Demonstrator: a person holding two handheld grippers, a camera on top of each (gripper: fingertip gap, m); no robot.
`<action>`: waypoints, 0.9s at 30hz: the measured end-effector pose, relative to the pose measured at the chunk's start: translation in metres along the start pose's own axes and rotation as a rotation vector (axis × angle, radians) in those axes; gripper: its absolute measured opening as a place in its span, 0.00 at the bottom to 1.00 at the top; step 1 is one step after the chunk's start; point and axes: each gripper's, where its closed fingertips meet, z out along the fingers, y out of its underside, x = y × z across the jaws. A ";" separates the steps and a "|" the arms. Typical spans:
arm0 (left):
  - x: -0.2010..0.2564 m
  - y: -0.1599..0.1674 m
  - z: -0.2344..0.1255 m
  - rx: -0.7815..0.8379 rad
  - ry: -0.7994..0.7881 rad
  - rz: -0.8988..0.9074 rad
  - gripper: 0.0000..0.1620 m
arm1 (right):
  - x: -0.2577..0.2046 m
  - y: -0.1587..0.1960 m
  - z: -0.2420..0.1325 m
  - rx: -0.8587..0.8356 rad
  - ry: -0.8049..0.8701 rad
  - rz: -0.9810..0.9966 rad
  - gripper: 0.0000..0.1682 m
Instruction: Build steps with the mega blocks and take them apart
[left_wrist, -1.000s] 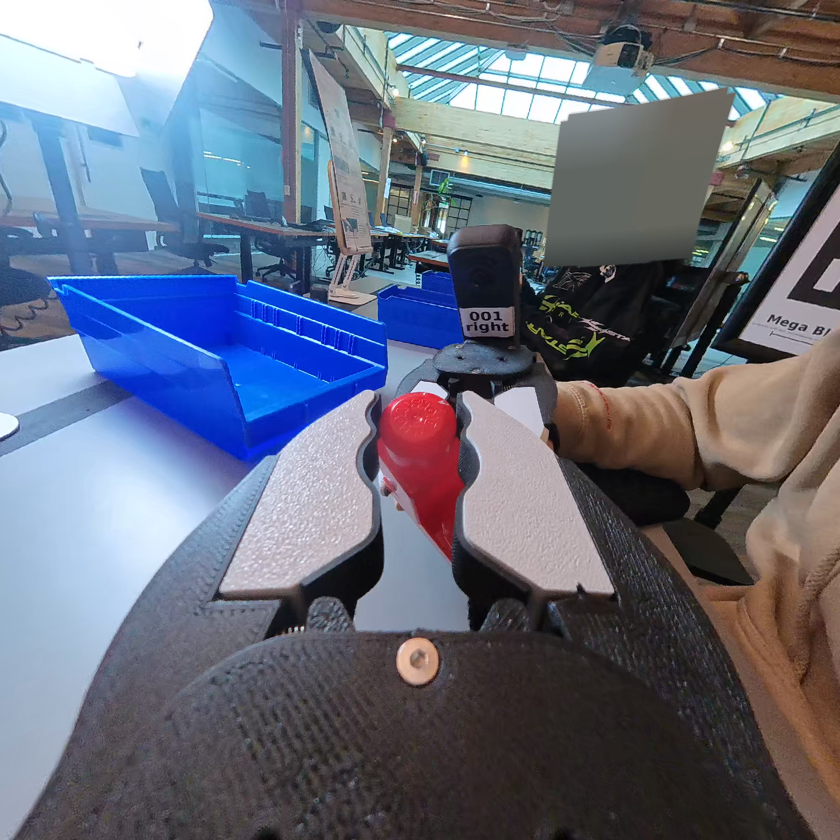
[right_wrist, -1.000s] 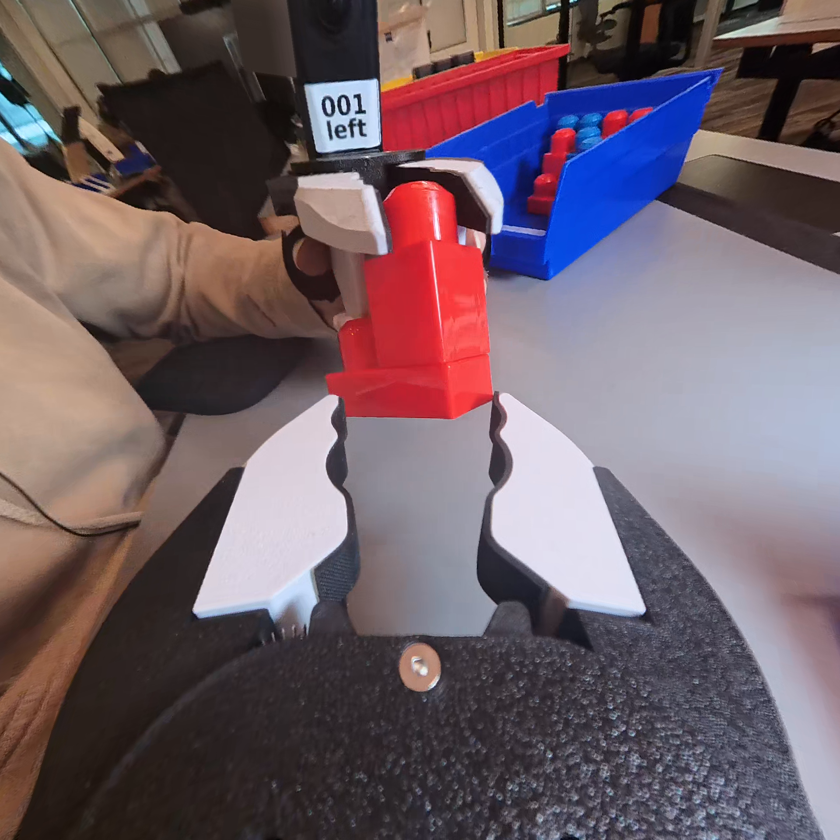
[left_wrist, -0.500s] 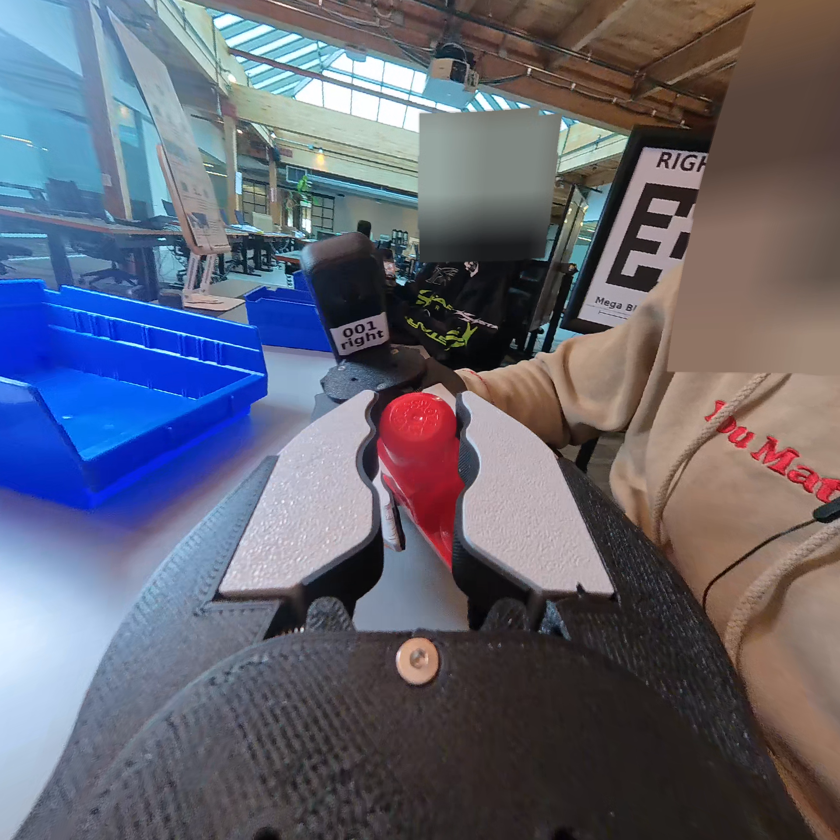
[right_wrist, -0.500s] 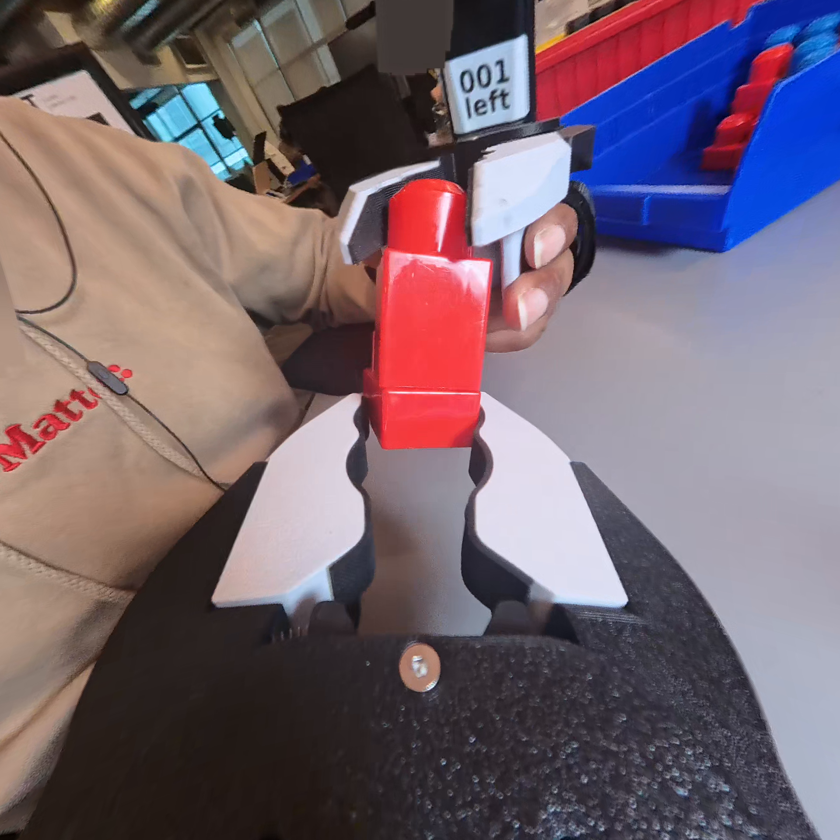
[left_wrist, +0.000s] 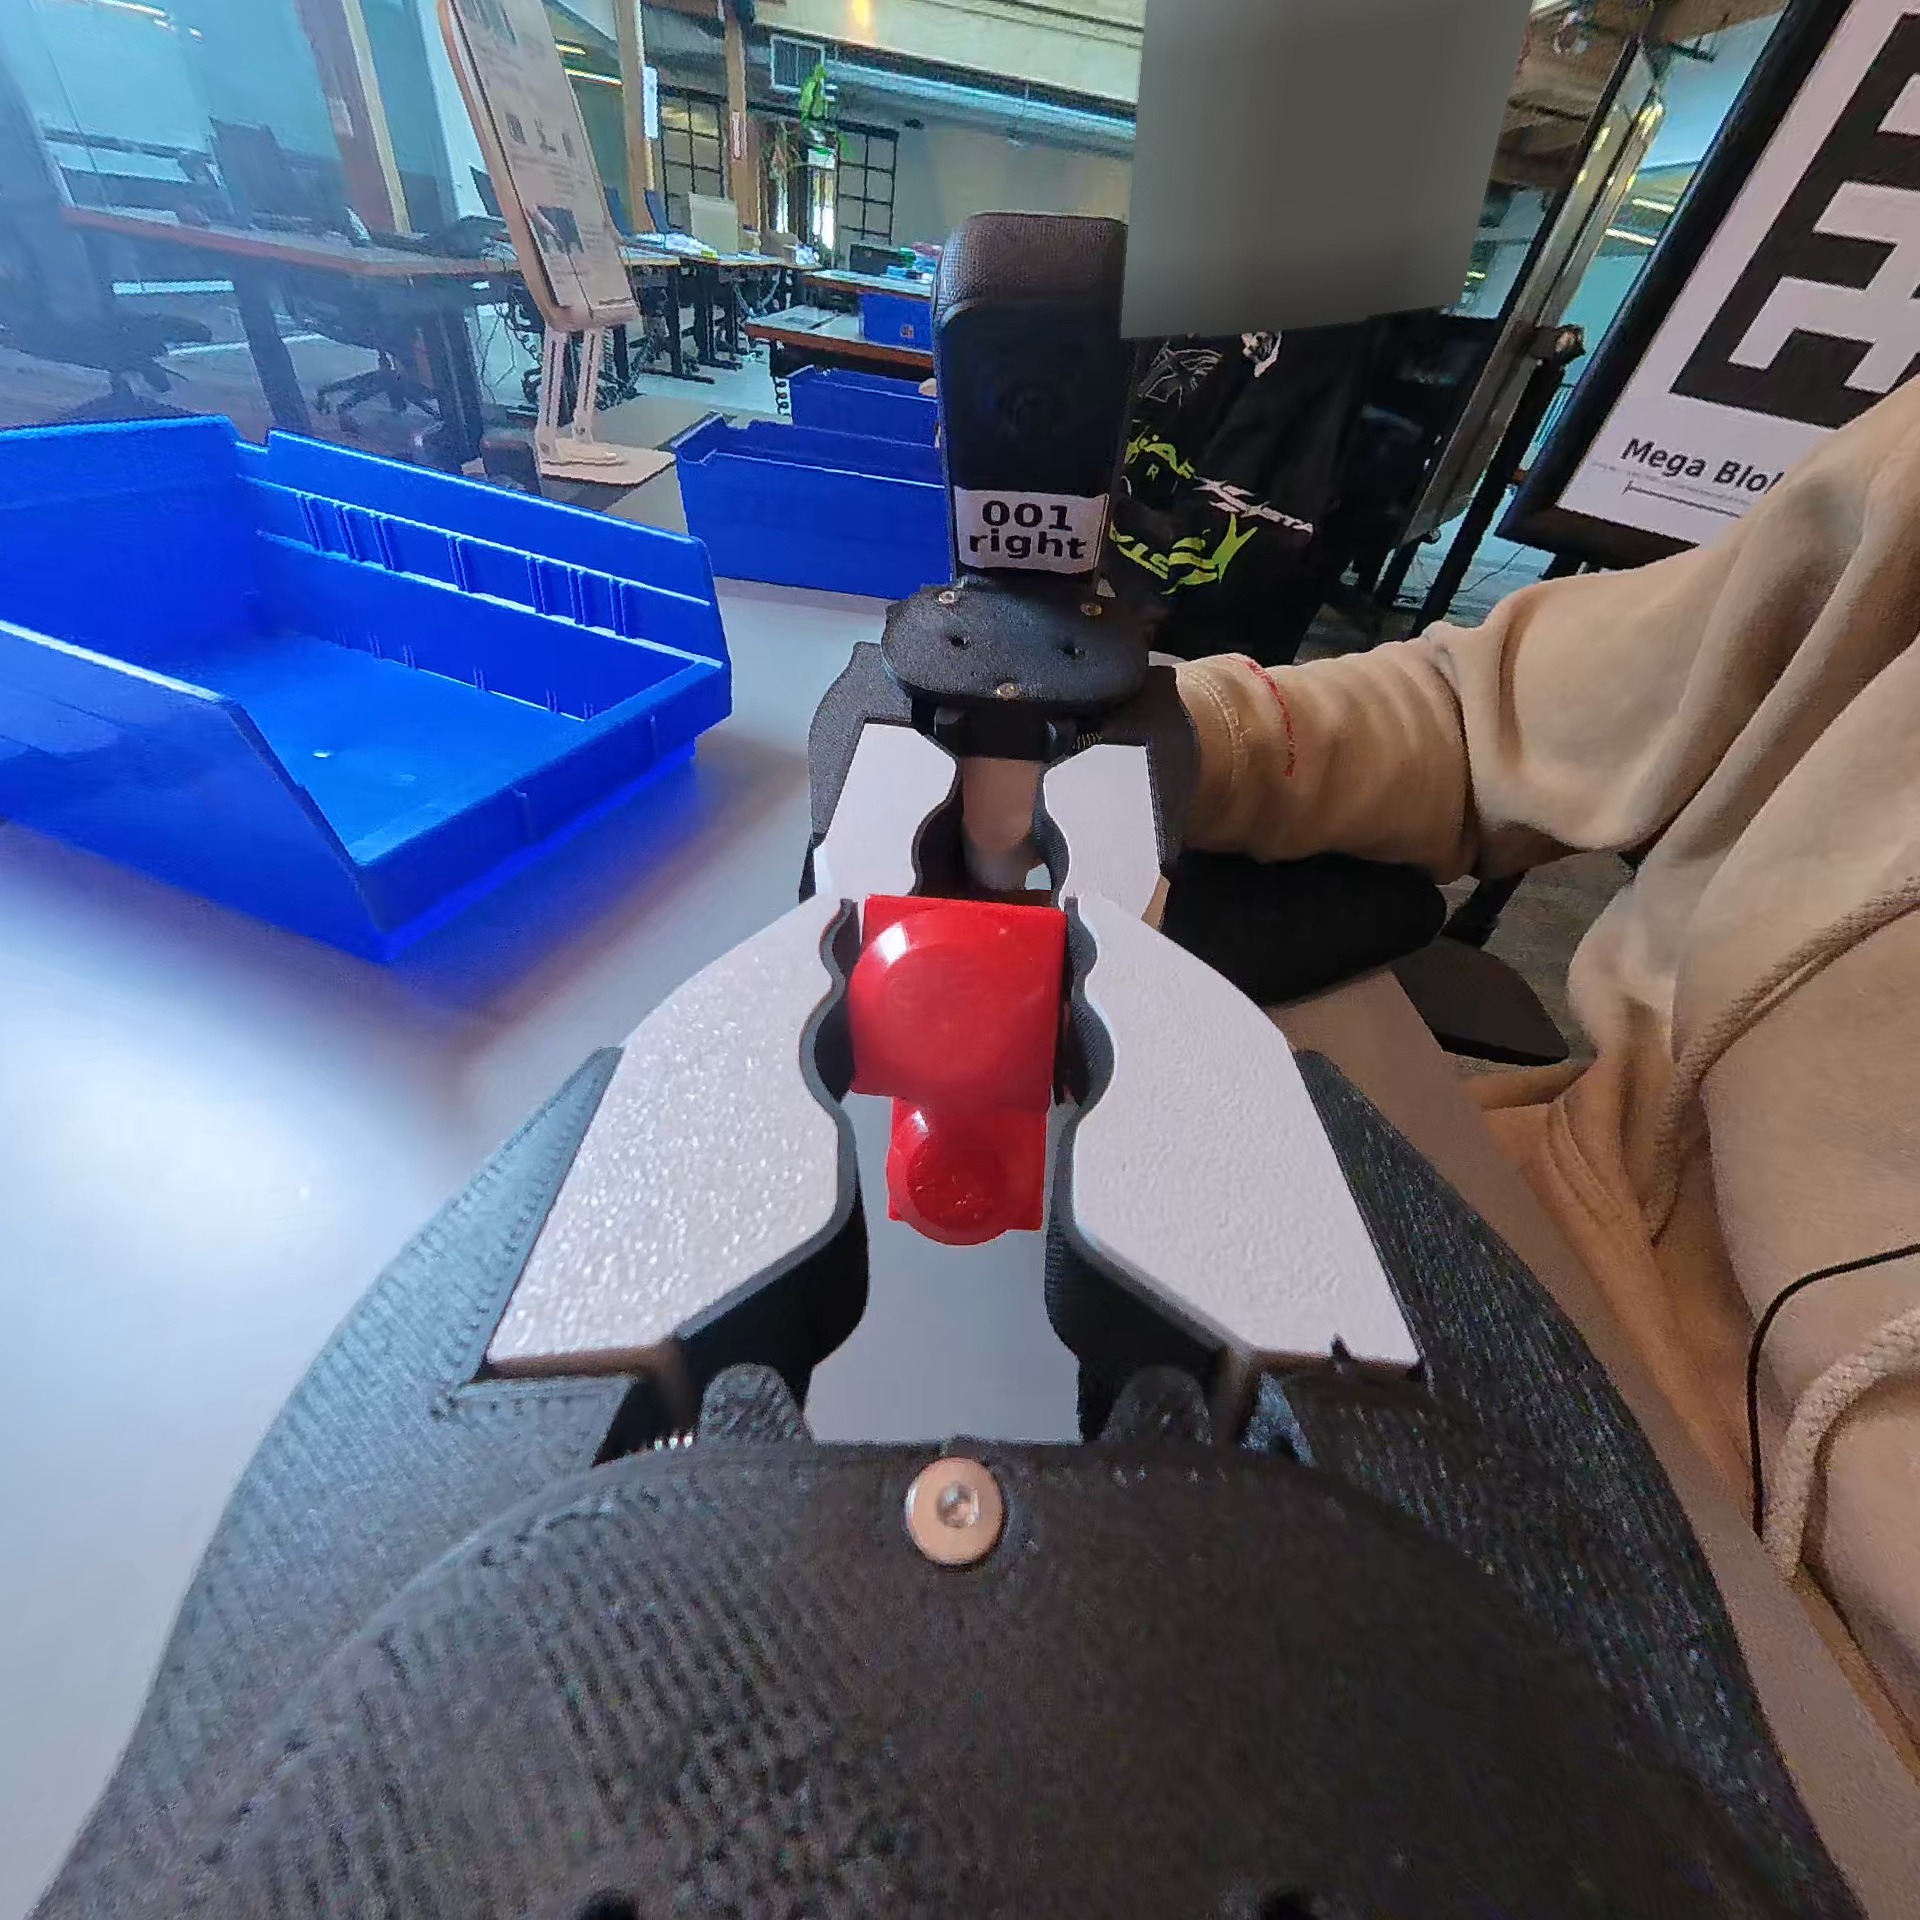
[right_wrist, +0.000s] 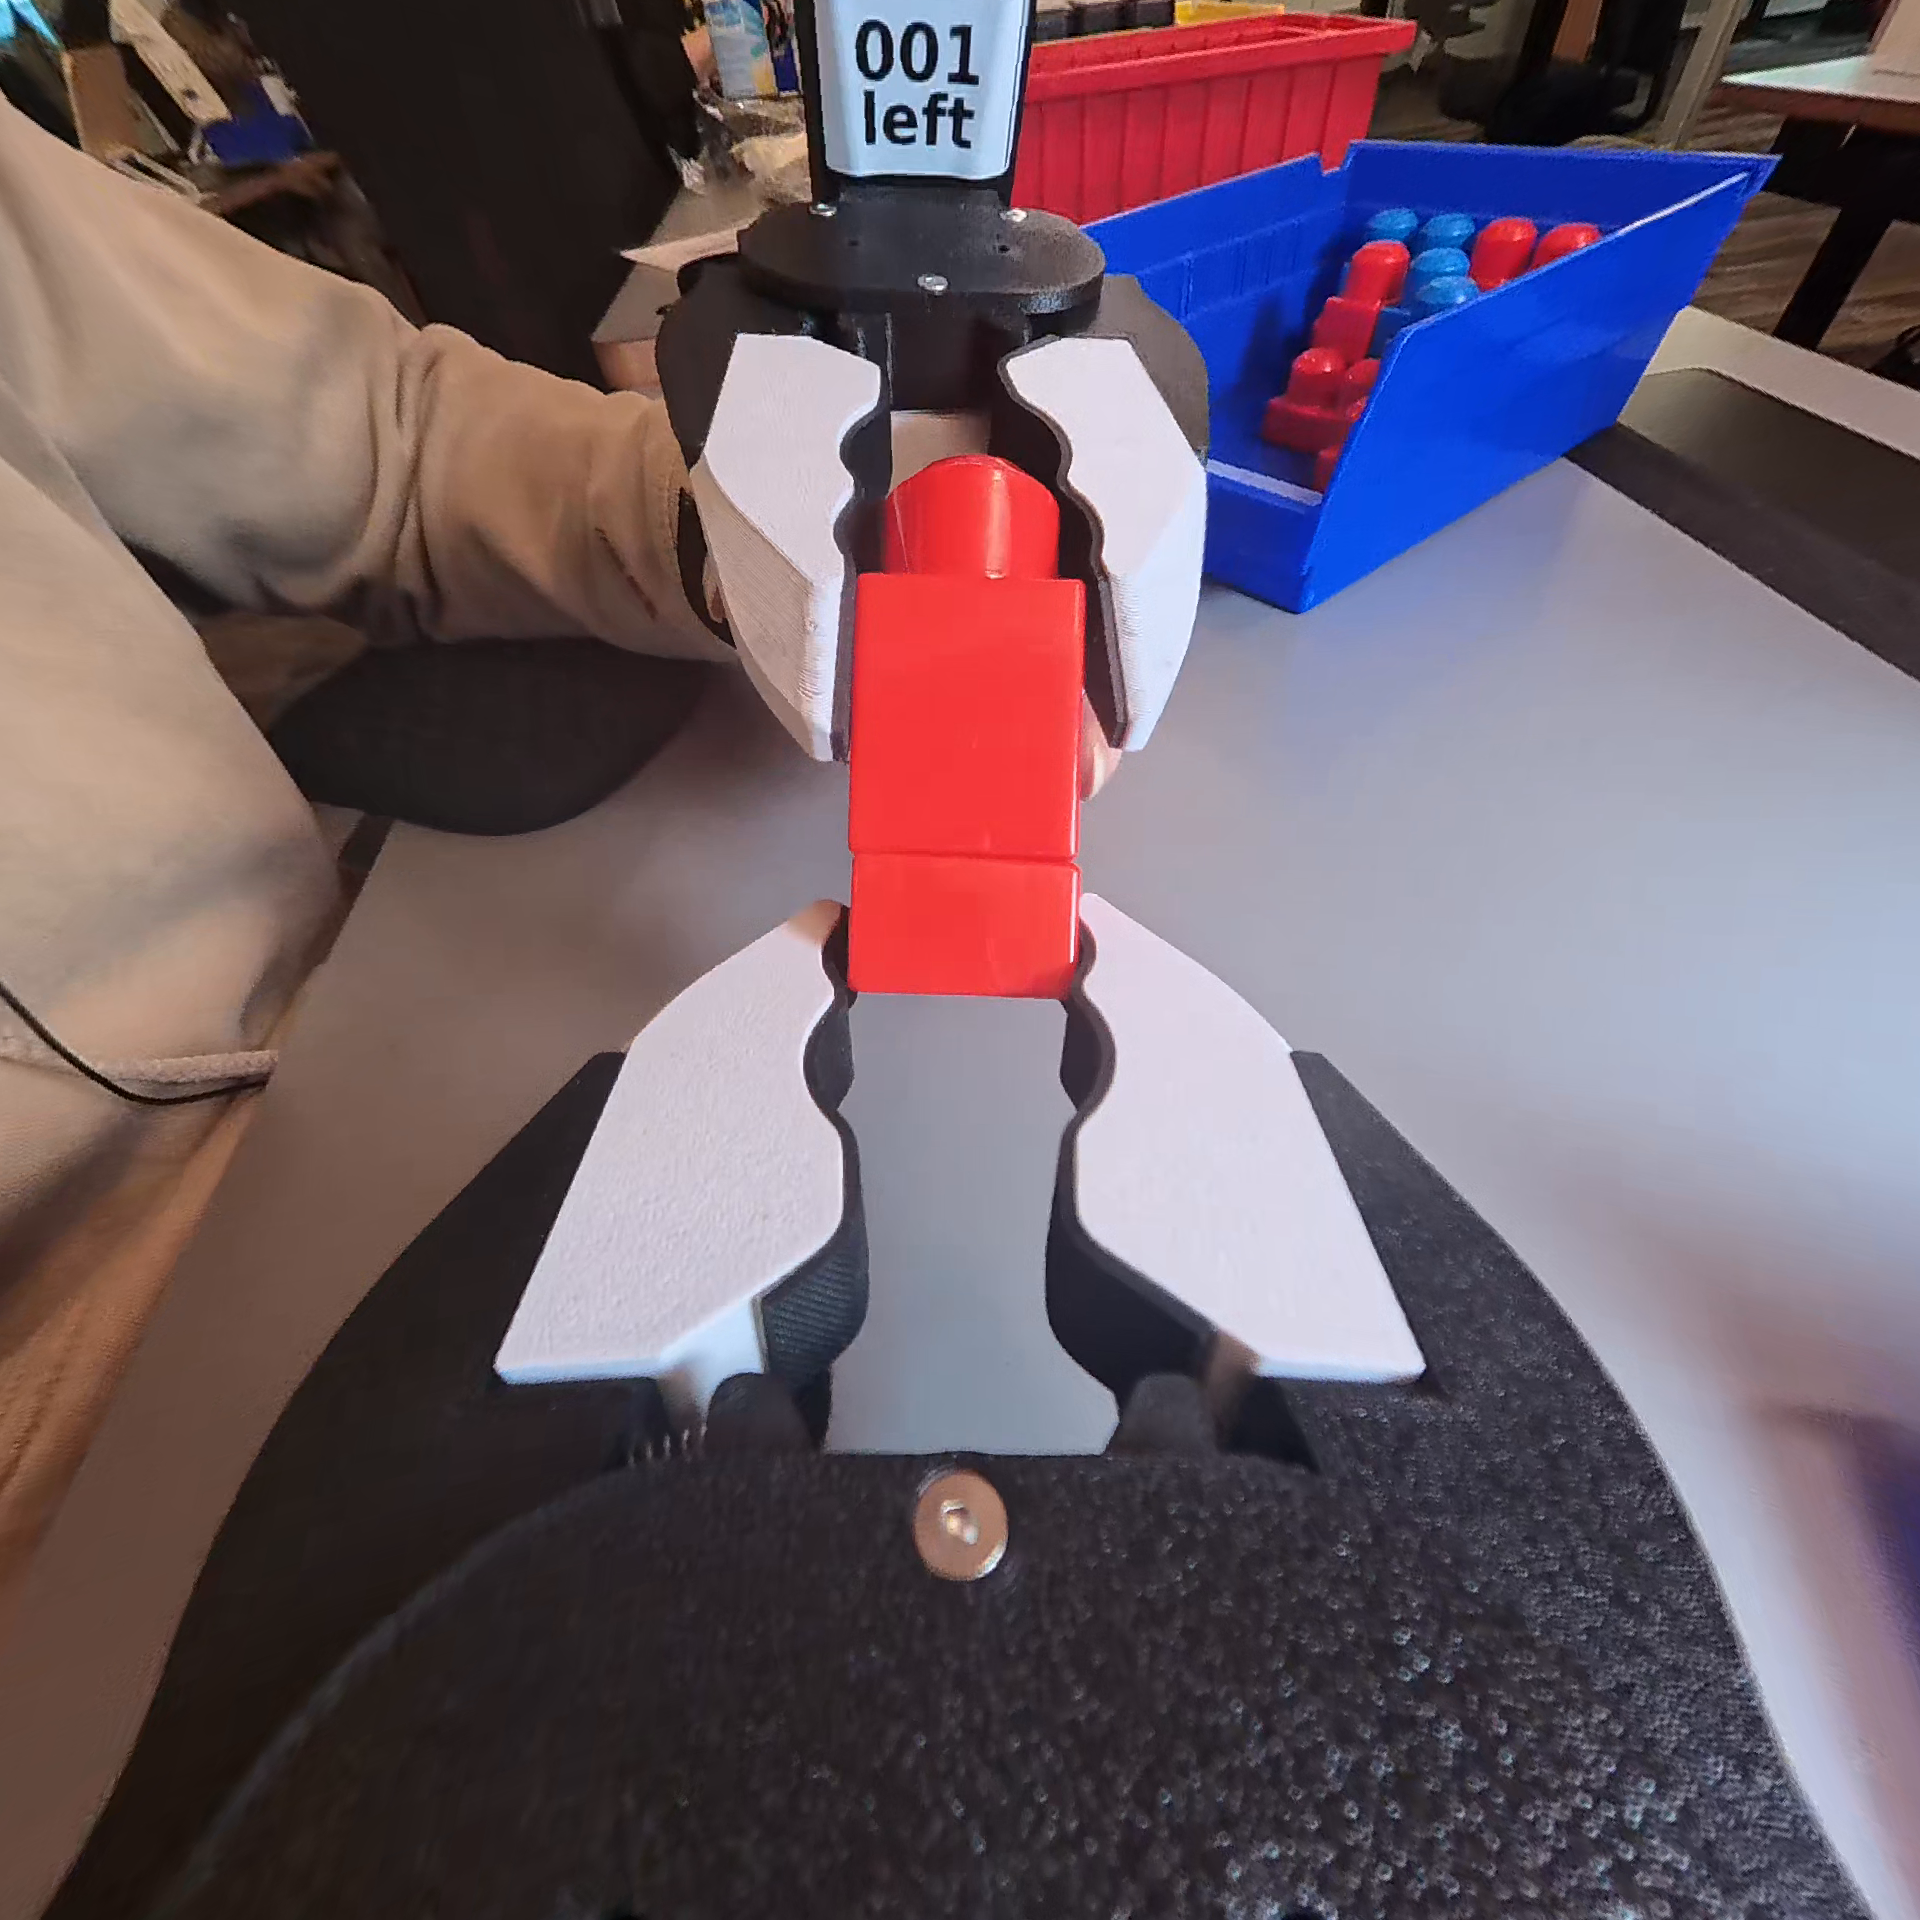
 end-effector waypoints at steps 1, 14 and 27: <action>0.001 0.000 0.000 -0.002 0.003 0.002 0.23 | -0.001 0.001 0.000 -0.006 0.000 -0.007 0.22; 0.004 0.019 0.007 -0.093 0.015 0.028 0.23 | -0.001 0.014 0.004 -0.132 0.017 -0.040 0.22; -0.017 0.005 -0.059 0.110 -0.233 -0.113 0.23 | 0.137 -0.018 -0.113 0.130 0.770 0.074 0.22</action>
